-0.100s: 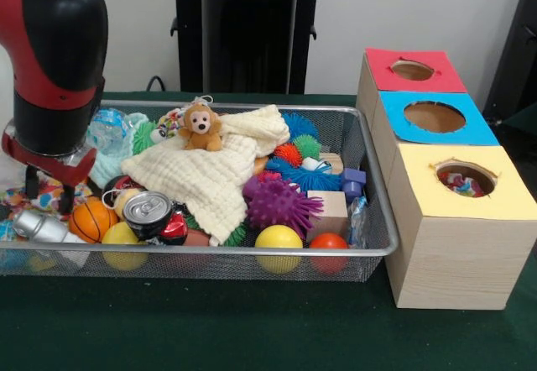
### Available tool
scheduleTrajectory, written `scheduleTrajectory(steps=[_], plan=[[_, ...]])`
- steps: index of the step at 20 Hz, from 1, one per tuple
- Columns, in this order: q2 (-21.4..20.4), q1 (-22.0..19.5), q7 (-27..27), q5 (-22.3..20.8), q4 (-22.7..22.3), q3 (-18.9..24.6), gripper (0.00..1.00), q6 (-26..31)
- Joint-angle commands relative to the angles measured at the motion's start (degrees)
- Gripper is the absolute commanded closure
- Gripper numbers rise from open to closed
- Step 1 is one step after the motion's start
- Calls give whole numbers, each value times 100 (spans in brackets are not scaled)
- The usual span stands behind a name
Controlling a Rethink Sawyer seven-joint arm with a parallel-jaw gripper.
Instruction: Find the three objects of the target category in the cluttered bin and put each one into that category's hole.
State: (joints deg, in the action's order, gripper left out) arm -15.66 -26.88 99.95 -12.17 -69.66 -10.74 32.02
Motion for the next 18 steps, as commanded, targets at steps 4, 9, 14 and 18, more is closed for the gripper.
scheduleTrajectory(steps=[4, 9, 14, 18], plan=[[405, -49, 959, 193, -574, 716, 100, -1089], [99, 101, 893, 229, -678, 544, 100, -651], [-24, 176, 862, 245, -717, 477, 100, -457], [-669, 150, 350, 225, -1039, 588, 100, 111]])
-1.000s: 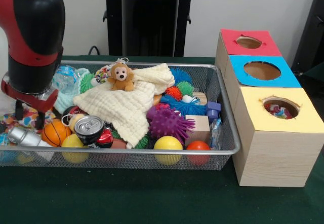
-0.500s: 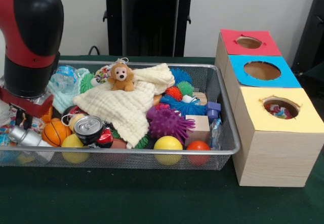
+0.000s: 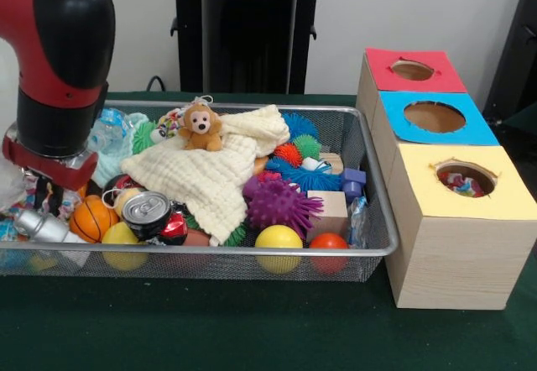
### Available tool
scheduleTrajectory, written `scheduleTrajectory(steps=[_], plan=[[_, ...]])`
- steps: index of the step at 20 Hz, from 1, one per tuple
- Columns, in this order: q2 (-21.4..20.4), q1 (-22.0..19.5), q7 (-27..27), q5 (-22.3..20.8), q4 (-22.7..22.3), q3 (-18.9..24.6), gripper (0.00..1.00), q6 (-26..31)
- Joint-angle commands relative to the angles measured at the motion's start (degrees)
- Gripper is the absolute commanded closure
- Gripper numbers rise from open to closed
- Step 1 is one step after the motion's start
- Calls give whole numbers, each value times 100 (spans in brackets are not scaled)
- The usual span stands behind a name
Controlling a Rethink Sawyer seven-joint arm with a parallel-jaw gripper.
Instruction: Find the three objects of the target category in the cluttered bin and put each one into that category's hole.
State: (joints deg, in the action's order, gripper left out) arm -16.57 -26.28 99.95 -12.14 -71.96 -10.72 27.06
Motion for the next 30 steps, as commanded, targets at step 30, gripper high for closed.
scheduleTrajectory(steps=[30], plan=[[-3057, -43, 841, 1359, -3135, 2309, 100, -645]])
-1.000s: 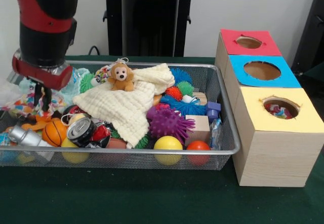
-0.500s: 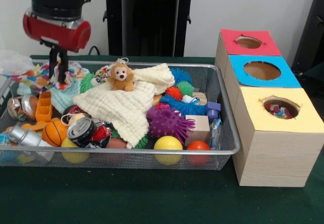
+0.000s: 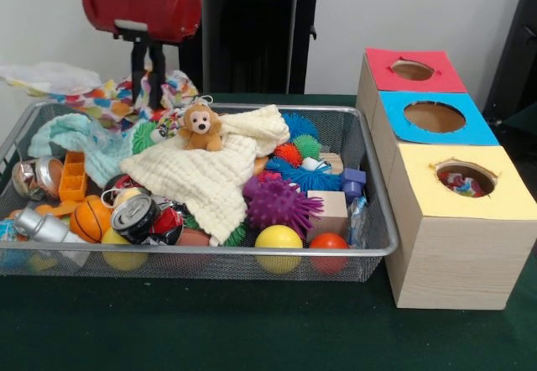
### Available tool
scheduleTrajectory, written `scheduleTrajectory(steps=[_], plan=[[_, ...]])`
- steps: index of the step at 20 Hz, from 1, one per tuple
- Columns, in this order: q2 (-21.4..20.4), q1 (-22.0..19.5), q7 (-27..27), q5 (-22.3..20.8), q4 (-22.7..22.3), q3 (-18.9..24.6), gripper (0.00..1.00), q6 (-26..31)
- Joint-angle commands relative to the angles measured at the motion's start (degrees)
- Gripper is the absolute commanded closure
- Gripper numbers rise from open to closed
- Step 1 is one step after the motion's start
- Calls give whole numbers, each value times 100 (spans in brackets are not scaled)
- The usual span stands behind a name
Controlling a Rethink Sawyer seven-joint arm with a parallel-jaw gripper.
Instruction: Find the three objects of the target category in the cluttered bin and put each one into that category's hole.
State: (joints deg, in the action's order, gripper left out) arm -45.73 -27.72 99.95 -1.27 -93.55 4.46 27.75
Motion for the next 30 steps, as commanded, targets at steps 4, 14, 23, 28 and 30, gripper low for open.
scheduleTrajectory(steps=[4, 14, 23, 28, 30], plan=[[-204, 412, 1088, 354, -964, 617, 100, -820], [-53, 1777, 1882, 673, -471, -392, 100, -706], [419, 3199, 2622, 1322, 141, -1456, 100, -452], [844, 3680, 2915, 1639, 367, -1670, 100, -663], [1018, 3696, 2930, 1725, 395, -1604, 100, -860]])
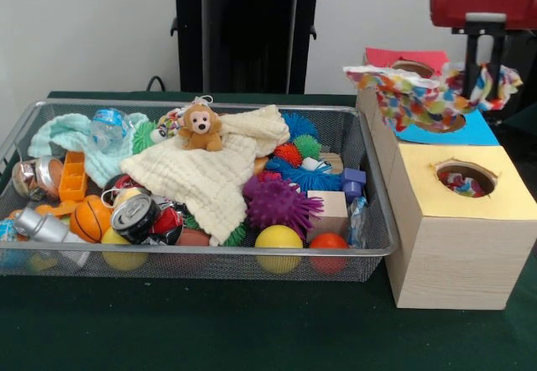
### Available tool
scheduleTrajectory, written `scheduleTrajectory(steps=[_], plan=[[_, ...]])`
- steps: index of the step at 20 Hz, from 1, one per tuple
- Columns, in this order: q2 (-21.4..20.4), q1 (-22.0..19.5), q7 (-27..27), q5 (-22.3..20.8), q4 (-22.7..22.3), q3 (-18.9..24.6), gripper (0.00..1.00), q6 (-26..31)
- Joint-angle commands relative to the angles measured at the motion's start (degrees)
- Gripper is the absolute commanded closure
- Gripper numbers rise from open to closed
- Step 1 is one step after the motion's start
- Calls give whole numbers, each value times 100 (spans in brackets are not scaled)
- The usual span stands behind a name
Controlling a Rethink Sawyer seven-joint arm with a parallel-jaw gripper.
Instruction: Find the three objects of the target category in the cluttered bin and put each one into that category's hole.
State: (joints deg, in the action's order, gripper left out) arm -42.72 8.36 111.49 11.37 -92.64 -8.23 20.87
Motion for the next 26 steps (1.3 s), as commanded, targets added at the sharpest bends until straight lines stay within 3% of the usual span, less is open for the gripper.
scheduleTrajectory(steps=[1, 7, 12, 19, 26], plan=[[785, 87, 1770, 484, 316, -308, 100, -253], [1075, -47, 1717, 543, 322, -115, 100, -634], [1229, 20, 1667, 579, 365, -236, 100, -632], [1322, -57, 1568, 611, 388, -179, 100, -616], [1327, -187, 1602, 731, 212, 159, 100, -843]])
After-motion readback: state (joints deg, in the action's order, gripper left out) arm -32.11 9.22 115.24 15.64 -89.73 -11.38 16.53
